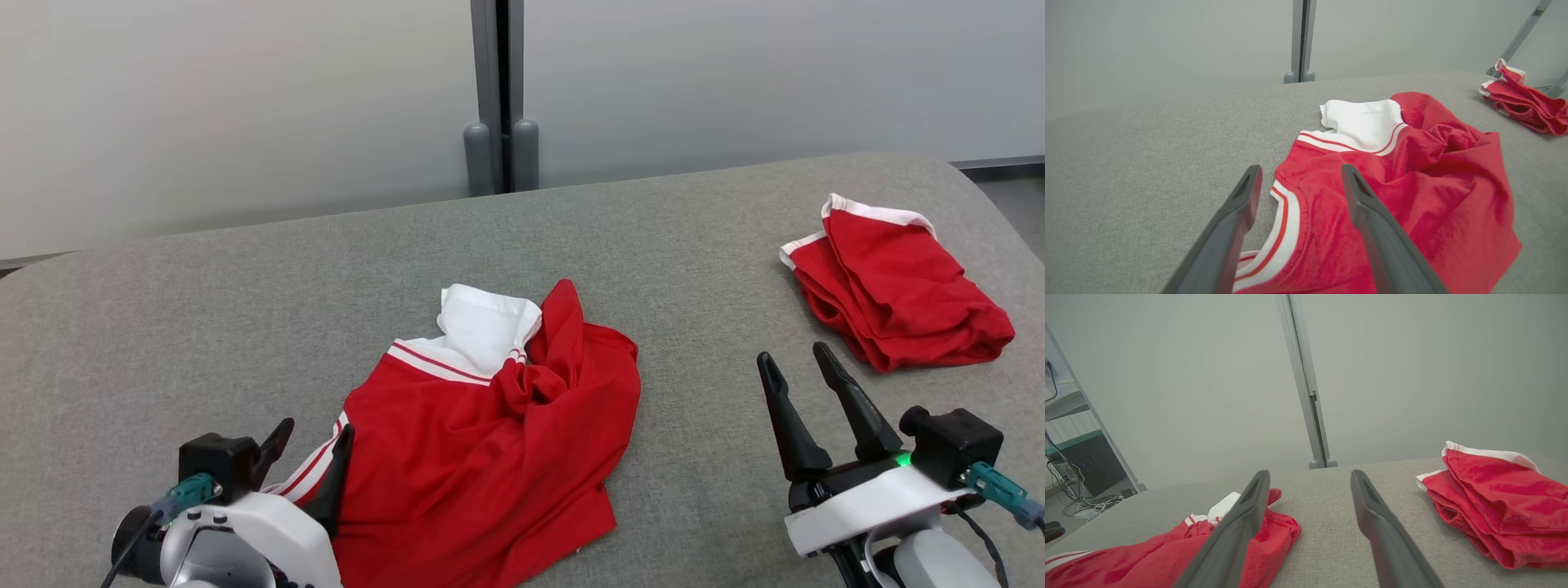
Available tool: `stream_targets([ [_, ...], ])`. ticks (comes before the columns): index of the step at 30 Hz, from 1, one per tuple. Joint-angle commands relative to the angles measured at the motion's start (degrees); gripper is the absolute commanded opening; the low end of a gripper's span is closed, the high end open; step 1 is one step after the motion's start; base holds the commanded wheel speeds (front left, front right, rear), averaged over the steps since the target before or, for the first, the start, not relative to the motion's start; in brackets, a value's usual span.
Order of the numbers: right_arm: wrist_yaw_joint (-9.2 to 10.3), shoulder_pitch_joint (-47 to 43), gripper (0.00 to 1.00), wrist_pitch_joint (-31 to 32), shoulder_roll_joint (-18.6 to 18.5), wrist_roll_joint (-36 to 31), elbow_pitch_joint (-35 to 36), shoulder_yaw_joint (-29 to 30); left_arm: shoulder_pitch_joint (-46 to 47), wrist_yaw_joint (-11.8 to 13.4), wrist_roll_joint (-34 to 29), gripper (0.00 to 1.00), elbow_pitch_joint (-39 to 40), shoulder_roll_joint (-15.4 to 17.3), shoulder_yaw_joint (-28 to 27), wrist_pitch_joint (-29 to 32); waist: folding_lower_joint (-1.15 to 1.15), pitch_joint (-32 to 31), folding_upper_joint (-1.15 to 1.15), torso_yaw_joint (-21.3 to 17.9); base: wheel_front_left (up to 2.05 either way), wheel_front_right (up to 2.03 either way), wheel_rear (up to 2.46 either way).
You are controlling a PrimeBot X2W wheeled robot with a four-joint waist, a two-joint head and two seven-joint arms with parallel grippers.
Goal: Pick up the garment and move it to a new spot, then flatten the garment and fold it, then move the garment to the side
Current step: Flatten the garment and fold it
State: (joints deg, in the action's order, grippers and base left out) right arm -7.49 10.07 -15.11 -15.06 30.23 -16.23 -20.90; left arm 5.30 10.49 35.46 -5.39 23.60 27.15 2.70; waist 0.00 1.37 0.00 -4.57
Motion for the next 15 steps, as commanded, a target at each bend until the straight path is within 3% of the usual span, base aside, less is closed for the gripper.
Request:
stream_targets([
  [1,0.0,0.7,1.0,-0.1,-0.2,0.4,-0.2,-0.1,1.7,-0.7,-0.4,1.0,-0.2,0.6,0.4,1.1,0.0,0.4,0.0,-0.5,0.0,0.0,0.0],
  [9,0.0,2.5,1.0,-0.1,-0.2,0.2,0.3,-0.5,11.4,-4.2,-1.9,1.0,-4.3,1.6,3.6,8.4,0.0,3.9,0.0,-2.5,0.0,0.0,0.0],
  [15,0.0,4.8,1.0,-0.1,0.3,0.1,0.5,-0.9,22.5,-7.5,-1.2,1.0,-15.1,-1.3,5.1,13.5,0.0,8.7,0.0,-5.6,0.0,0.0,0.0],
])
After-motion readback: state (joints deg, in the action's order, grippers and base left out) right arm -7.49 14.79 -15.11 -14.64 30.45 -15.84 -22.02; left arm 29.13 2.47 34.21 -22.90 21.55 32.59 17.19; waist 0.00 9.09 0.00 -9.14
